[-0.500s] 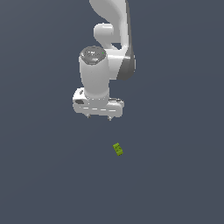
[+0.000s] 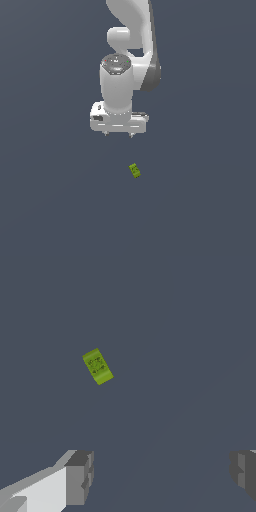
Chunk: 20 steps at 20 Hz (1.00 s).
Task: Pick up the object and move it to a goal position.
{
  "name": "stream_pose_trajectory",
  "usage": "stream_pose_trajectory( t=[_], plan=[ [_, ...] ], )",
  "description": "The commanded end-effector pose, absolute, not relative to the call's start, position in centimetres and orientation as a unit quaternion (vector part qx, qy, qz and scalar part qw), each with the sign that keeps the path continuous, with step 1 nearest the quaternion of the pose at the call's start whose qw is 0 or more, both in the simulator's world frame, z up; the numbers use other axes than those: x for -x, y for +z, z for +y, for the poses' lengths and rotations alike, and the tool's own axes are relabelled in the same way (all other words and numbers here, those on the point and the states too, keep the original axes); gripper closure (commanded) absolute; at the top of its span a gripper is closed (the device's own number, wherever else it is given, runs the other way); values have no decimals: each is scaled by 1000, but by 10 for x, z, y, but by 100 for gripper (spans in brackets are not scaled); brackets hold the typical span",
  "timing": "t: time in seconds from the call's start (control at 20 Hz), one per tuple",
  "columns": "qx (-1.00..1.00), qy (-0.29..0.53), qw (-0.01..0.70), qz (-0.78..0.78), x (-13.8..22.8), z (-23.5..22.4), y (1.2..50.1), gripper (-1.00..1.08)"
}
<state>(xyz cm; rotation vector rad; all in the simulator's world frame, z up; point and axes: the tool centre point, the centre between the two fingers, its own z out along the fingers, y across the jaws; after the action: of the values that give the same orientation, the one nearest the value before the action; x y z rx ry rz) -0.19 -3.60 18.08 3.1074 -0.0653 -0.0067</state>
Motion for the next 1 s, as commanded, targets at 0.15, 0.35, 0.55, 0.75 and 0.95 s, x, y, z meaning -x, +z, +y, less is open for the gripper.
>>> stream_pose_trajectory(
  t=[0.15,0.35,0.55,0.75,0.95],
  plan=[
    [-1000,-3,17,-14,2,-30,182,-92],
    [-1000,-3,17,-6,-1,-29,178,-92],
    [-1000,-3,17,17,-10,-24,169,-92],
    [-999,-3,17,51,-23,-16,155,-92],
    [-995,-3,15,97,-39,-5,134,-92]
  ],
)
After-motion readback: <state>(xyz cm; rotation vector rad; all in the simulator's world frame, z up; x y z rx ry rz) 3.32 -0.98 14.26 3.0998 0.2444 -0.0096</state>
